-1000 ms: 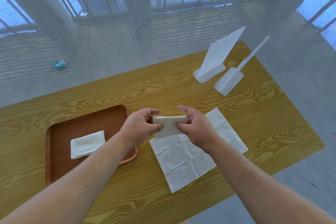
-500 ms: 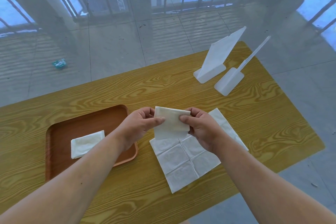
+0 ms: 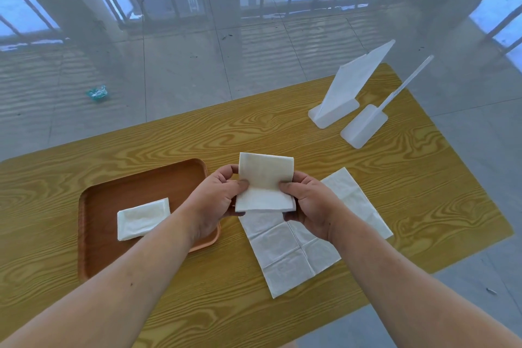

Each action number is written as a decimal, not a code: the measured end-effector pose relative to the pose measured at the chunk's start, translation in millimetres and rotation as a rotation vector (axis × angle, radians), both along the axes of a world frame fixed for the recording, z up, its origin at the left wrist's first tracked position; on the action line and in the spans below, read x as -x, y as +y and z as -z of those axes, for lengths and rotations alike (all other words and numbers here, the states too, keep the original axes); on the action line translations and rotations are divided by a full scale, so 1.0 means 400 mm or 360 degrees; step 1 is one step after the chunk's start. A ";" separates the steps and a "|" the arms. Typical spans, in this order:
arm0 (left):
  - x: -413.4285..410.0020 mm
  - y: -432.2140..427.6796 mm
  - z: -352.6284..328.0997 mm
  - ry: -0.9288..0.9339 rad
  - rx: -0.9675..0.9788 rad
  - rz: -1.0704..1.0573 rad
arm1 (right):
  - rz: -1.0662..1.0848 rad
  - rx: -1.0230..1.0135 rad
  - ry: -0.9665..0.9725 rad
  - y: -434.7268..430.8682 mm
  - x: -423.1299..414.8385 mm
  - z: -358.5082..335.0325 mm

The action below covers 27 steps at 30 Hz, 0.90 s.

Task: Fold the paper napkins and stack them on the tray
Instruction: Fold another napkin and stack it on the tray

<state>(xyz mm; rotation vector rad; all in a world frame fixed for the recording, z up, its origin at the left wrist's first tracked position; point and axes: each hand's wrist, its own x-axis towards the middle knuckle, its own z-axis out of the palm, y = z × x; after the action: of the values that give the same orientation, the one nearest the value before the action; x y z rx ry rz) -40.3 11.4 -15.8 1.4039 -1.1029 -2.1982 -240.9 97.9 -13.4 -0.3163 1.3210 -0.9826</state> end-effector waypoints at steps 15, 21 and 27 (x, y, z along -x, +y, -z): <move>-0.183 -0.030 0.040 -0.0164 0.0188 -0.0234 | -0.0212 0.0022 0.0174 -0.090 -0.152 0.040; -0.334 -0.043 0.076 -0.0420 0.0131 -0.0203 | -0.0221 -0.0092 0.0218 -0.144 -0.277 0.075; -0.480 -0.036 0.118 -0.0738 0.0234 -0.0371 | -0.0549 -0.0268 0.0430 -0.177 -0.435 0.122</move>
<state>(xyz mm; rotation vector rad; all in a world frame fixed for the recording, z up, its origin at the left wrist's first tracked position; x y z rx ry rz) 151.9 -2.9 -62.8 1.9196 -1.1431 -1.6381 -66.7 27.1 -62.2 -0.5412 1.5210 -0.5476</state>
